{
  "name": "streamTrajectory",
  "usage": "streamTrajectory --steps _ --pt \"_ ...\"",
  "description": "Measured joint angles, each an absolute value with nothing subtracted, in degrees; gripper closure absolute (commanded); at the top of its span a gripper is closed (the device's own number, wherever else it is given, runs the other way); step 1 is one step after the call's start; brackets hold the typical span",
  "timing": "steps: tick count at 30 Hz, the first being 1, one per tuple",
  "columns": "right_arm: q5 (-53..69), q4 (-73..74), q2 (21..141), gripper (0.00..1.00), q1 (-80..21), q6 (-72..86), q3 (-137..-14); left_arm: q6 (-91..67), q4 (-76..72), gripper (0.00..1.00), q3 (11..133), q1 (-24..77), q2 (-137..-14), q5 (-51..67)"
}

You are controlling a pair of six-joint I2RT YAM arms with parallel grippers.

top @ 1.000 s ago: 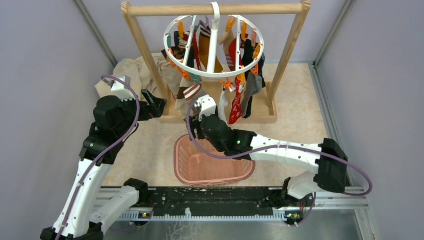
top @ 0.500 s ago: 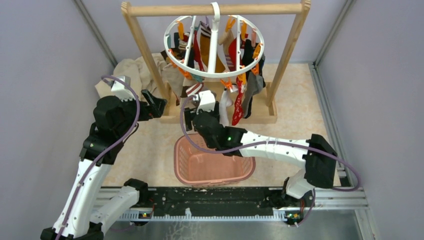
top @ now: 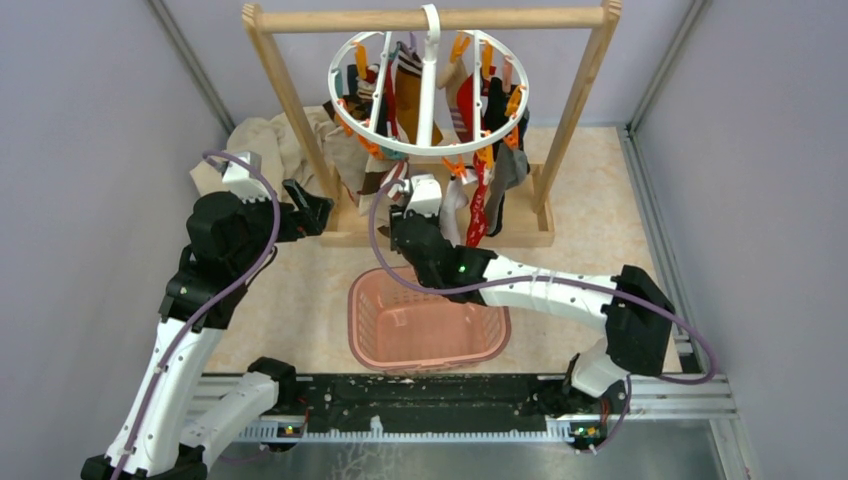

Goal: Remove the socks clipped to the hanger
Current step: Remove the sock from the hanger.

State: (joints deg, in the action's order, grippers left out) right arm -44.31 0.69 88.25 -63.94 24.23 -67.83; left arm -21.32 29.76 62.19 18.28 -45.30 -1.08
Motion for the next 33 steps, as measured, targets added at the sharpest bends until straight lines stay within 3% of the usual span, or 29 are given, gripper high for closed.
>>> streamTrajectory --steps 10,16,33 --pt "-42.9 0.4 79.9 0.68 -63.9 24.1 -59.3 -21.4 30.3 0.01 64.5 18.3 -45.3 0.9" --pt "-41.1 -1.5 75.6 0.95 -63.9 22.4 -56.2 -21.6 30.5 0.01 65.5 18.3 -45.4 2.7" --pt "-34.4 -2.9 73.7 1.0 -64.8 15.2 -56.3 -28.0 28.6 0.01 68.3 18.3 -47.0 14.5"
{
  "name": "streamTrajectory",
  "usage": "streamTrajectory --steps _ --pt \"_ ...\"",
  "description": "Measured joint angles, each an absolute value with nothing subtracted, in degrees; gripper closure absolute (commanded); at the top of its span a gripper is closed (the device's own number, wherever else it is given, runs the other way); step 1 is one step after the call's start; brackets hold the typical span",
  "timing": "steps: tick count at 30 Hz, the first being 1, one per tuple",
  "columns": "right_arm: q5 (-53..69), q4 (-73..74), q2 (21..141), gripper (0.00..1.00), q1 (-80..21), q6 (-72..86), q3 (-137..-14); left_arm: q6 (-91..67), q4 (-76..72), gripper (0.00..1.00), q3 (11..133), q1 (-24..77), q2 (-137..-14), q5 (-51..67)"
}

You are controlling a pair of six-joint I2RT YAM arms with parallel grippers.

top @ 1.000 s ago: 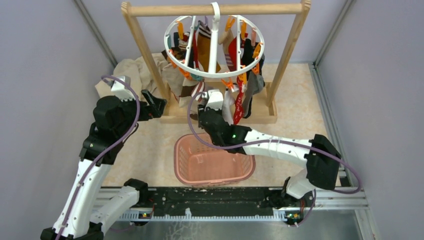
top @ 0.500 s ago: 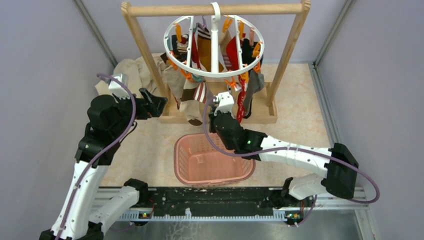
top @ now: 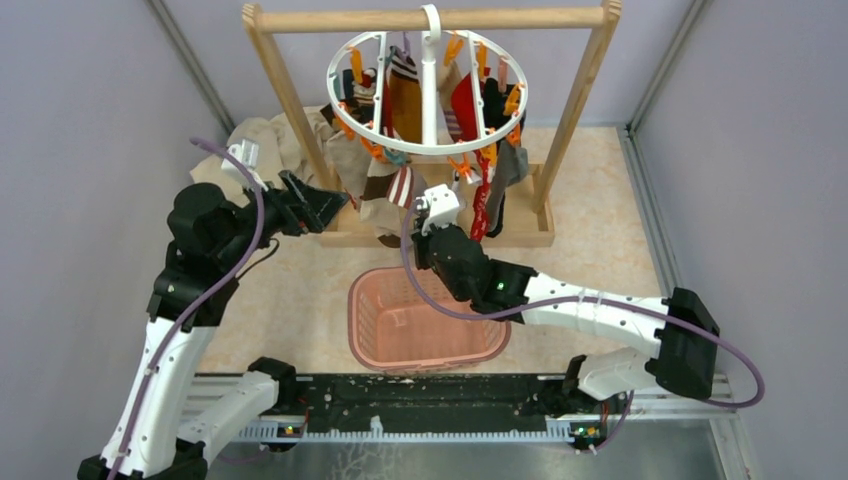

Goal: Remove the socks clipped to the hanger
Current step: Remove the sock from the hanger.

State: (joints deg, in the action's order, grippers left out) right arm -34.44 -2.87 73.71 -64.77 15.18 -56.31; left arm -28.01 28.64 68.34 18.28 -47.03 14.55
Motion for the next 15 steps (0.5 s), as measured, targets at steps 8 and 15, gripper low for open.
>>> streamTrajectory --steps 8,15 --pt "-35.4 -2.5 75.7 1.0 -67.4 13.1 -57.5 -36.1 22.2 0.01 68.4 18.3 -46.4 20.8" --pt "-36.5 -2.5 75.9 1.0 -67.6 13.0 -57.5 -41.3 17.0 0.01 67.2 18.5 -47.0 23.9"
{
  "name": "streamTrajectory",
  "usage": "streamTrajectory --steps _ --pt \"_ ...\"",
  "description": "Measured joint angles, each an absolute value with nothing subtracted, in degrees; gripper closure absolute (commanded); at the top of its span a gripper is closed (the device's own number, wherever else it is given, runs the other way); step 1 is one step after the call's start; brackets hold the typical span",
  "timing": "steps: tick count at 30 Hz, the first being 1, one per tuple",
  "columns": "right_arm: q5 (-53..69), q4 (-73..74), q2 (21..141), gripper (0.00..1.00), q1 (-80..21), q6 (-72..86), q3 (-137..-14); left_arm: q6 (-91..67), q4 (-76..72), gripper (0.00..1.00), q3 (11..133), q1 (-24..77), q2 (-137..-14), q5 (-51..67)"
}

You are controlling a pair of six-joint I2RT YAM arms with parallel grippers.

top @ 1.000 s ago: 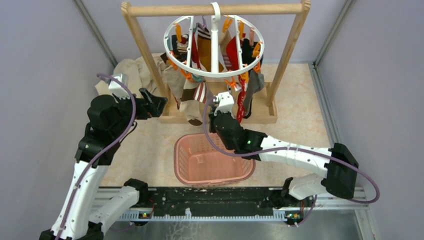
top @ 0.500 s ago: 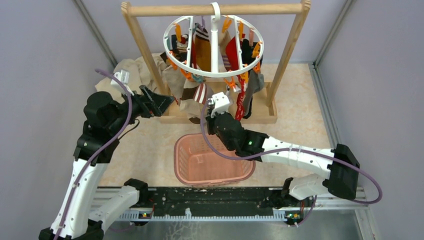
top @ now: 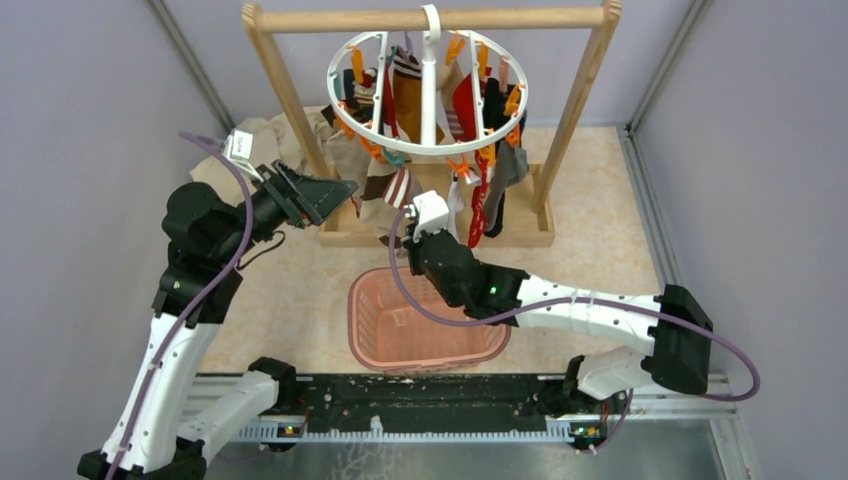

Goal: Remove the socks clipped to the hanger
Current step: Remove the sock from the hanger.

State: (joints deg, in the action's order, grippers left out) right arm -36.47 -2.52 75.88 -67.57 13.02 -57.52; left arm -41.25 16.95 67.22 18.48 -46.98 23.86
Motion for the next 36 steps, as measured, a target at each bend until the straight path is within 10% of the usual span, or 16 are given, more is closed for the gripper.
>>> streamTrajectory --steps 36 --pt "-38.5 -0.8 74.5 1.0 -68.5 14.2 -58.5 -27.2 13.1 0.2 78.1 53.2 -65.3 -17.7"
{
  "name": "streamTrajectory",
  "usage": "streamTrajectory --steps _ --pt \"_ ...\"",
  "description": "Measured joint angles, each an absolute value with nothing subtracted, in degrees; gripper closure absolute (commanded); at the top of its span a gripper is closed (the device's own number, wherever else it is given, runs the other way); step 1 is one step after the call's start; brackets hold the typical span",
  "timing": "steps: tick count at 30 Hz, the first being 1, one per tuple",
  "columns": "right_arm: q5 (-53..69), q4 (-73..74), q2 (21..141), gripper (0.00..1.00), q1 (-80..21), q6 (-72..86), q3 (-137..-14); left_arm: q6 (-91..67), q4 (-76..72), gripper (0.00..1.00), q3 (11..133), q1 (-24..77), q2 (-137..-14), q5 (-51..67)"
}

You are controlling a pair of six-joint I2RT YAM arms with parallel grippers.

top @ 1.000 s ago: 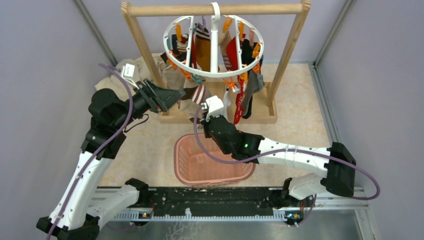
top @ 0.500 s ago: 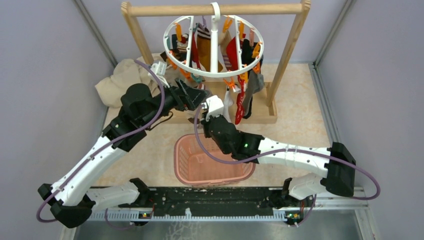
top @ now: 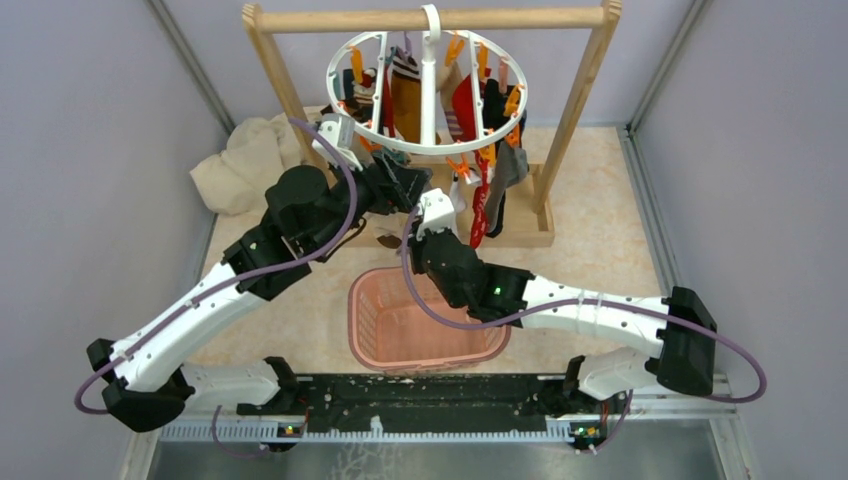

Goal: Remove the socks clipped to the hanger
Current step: Remove the sock from the hanger.

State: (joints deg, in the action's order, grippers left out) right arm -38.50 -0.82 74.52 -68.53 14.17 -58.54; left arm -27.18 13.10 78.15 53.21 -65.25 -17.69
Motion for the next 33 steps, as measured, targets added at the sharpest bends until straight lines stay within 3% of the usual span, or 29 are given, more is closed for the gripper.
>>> streamTrajectory --steps 19,33 --pt "-38.9 -0.1 74.2 1.0 -68.5 14.6 -58.5 -19.6 10.5 0.2 79.6 56.0 -67.6 -29.8" --pt "-38.7 -0.2 74.2 1.0 -68.5 14.6 -58.5 -14.2 6.0 0.3 79.3 56.2 -68.7 -32.7"
